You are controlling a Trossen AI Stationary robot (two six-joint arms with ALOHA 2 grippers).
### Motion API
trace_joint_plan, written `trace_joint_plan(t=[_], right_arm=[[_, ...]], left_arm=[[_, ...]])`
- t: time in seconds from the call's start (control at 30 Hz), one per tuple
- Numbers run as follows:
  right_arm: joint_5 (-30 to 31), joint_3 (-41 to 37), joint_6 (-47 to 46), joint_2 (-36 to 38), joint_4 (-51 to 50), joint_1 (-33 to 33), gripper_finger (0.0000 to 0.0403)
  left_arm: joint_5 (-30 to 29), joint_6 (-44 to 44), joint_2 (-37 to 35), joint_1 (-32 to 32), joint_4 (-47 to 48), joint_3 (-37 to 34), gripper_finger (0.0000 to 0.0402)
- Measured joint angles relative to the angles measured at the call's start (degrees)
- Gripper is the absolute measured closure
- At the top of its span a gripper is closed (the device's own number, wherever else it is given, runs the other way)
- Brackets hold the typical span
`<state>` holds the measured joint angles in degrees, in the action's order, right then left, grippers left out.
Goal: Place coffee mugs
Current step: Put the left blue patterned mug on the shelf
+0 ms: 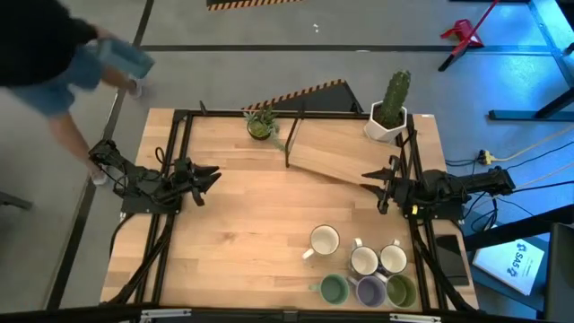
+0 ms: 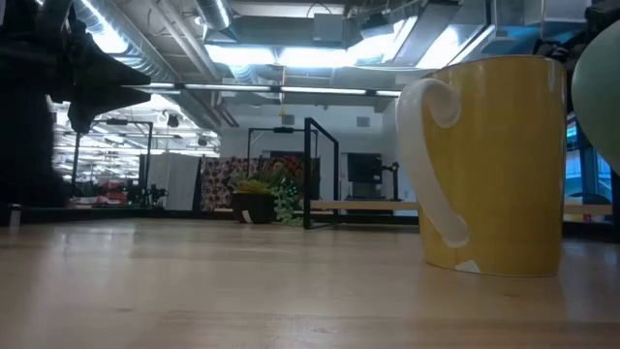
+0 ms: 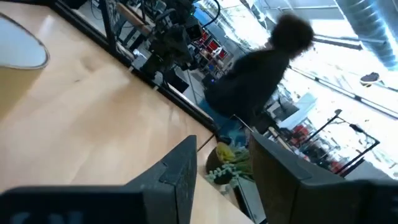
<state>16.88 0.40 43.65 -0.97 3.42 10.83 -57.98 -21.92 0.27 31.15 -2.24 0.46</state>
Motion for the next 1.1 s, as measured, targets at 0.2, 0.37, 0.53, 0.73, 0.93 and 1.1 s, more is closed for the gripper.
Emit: trace_joint_plan(t=[0.2,0.37,0.53,0.73,0.93,1.1], right_arm=[[-1.20,0.00,-3.76,0.00,0.18,0.00,0.0267],[-5.38,-0.04,-16.09,0.04,6.99,0.02,0.0267],[-5.51,-0.04,-24.99,0.00,14.70,0.01,0.0267],[-4.94,1.65,-28.48,-0.02,28.84,0.02,0.0267],[-7.52,9.61,-28.27,-0.66,30.61,0.02,0.0267],[-11.14,18.52,-24.89,-4.76,30.54,0.02,0.0267]], left_arm=[[0.00,0.01,-0.02,0.01,0.00,-0.01,0.0259],[-0.01,0.00,0.00,0.00,0.00,0.00,0.0259],[-0.02,0.01,0.00,-0.01,-0.01,-0.02,0.0259],[0.33,-0.38,0.00,0.01,-1.03,-0.06,0.0259],[-2.33,-1.94,0.02,-0.06,-2.60,-0.04,0.0259],[-0.58,-7.68,0.00,-0.06,-5.12,-0.04,0.0259]])
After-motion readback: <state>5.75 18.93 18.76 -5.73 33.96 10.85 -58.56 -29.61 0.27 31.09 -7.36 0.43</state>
